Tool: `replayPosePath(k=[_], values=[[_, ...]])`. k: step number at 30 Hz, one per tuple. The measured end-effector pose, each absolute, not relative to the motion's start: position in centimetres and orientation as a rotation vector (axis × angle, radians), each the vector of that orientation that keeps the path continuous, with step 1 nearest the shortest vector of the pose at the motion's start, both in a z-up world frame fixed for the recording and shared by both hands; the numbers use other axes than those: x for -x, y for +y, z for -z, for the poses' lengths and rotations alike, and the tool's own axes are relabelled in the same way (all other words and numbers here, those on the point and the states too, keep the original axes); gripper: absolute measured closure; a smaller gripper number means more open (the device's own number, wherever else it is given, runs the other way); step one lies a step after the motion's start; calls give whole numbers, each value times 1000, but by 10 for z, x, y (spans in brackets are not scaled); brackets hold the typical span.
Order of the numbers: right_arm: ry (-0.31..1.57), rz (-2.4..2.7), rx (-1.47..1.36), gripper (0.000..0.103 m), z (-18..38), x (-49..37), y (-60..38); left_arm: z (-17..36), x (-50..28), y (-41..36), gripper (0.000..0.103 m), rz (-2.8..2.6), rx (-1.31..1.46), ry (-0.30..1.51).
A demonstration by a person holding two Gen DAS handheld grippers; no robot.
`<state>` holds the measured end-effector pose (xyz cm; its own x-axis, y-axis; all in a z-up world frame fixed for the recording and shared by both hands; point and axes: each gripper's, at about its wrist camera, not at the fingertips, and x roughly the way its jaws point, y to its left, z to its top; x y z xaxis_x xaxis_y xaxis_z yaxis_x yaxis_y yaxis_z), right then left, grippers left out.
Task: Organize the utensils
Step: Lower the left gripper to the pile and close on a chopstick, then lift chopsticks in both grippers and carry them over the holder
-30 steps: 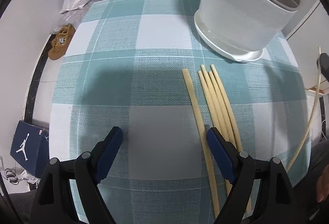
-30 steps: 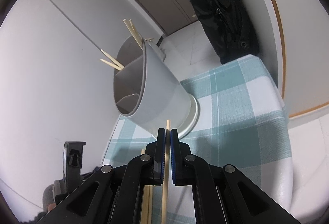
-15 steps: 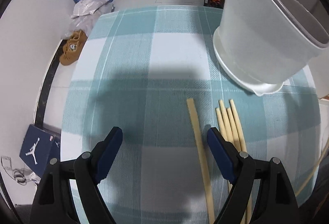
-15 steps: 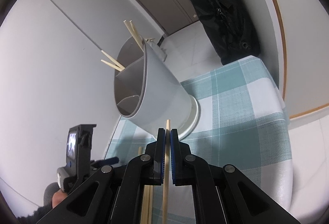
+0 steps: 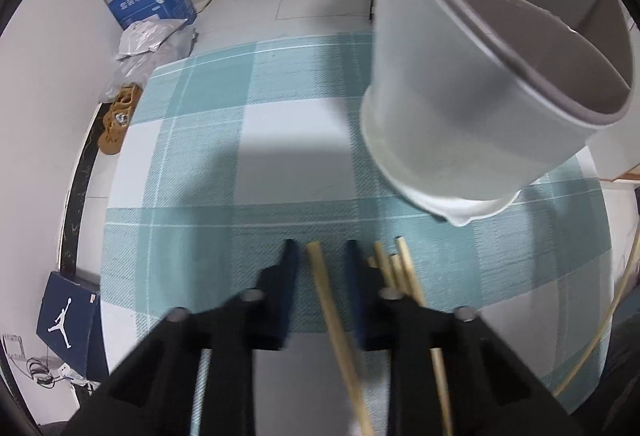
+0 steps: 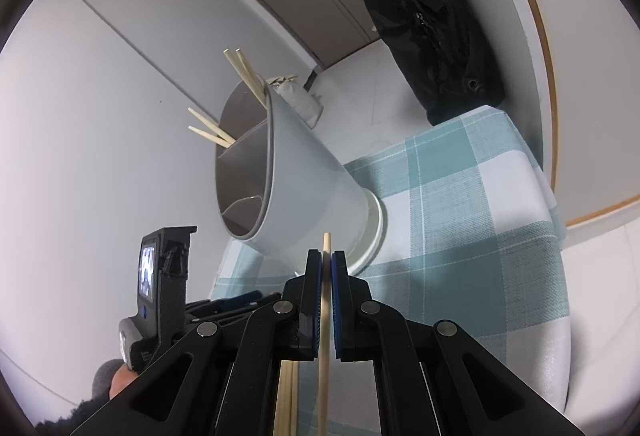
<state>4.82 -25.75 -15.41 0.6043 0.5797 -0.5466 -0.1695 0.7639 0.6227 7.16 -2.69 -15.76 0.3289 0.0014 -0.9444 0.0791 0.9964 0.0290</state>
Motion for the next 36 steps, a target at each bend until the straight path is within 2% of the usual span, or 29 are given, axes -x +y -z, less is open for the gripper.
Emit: replayPosePath(k=[1,4,10,19,36], values=[[814,-459,-557,99,154,-48,-258,158,-74,-26,99,57,-64,1238],[812,-458,-555,99,153,-47,-257,157,-74,-26,100,51,-61,1235],[786,-452,-534,99,149,-41,-257,140,-67,-17,100,55,-1,1165],[738,-445,-506,99,144,-29,-252,90,-36,-7,100,64,79,959],[544,-473,-309,99,99,10,-218,58,-3,-1,100,143,98,846]])
